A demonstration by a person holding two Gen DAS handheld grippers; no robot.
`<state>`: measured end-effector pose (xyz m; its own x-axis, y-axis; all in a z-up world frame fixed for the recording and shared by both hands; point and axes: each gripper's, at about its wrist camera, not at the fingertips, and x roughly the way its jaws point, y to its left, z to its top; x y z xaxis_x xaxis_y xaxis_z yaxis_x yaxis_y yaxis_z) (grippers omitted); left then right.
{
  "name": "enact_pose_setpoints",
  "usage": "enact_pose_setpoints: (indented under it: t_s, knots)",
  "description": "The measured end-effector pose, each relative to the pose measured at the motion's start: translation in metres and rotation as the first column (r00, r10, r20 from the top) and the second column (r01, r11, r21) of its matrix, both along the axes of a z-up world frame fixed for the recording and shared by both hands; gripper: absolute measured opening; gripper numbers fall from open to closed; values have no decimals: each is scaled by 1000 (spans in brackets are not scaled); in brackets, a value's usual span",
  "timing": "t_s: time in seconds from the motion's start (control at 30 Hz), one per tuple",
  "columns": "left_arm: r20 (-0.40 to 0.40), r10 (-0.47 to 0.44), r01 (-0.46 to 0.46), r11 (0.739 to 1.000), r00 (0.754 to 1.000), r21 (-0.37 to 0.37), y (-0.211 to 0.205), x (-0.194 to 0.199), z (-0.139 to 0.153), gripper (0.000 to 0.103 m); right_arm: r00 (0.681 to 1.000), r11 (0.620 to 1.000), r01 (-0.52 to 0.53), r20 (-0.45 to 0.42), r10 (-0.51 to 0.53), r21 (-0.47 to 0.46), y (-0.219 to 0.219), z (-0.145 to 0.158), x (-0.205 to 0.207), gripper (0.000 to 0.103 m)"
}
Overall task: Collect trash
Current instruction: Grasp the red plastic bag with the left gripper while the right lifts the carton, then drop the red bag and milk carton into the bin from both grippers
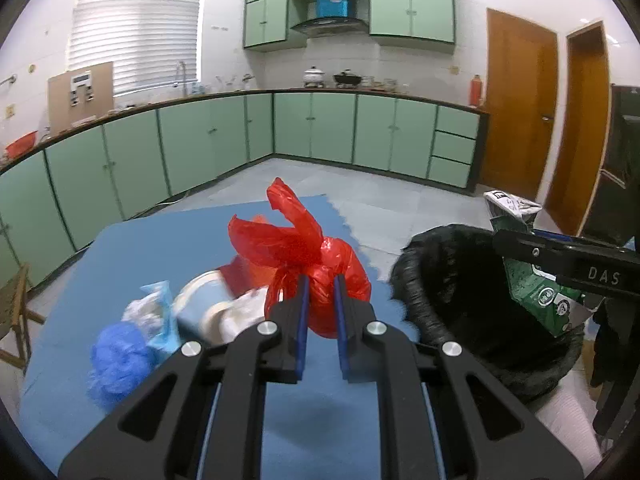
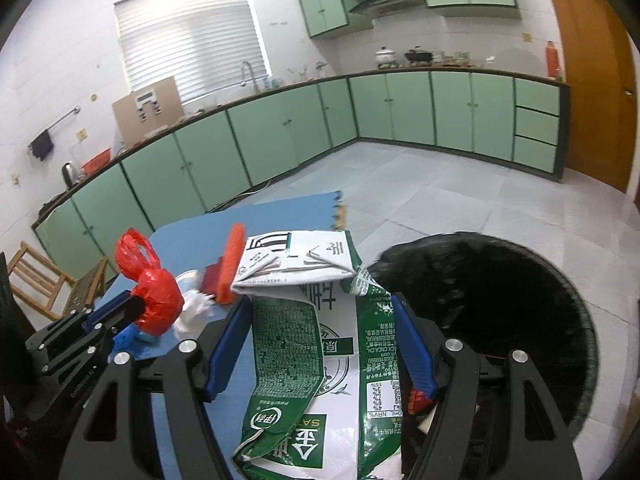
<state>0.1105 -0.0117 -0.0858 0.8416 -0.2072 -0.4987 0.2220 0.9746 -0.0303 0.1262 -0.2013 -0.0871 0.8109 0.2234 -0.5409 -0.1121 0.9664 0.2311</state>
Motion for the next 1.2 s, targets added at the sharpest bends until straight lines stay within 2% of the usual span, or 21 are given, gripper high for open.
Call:
enact_pose_setpoints:
  t_s: [0.37, 0.7, 1.13, 1.2]
  knots:
    - [13, -152, 153, 988, 988, -26, -78, 19, 1, 11, 989, 989, 148, -22, -148, 4, -75, -7, 2, 69]
    - [-8, -250, 250, 968, 968, -38, -147, 43, -20, 11, 976, 977, 211, -55, -211, -9, -112, -26, 14, 69]
    - [-68, -308, 307, 951, 949, -30, -182, 62, -48, 12, 964, 968, 252, -93, -250, 2, -133, -48, 23, 71]
    - [-77, -317, 315, 948, 945, -33, -183, 63, -48, 17, 961, 966, 259, -96, -258, 1, -131, -48, 20, 78]
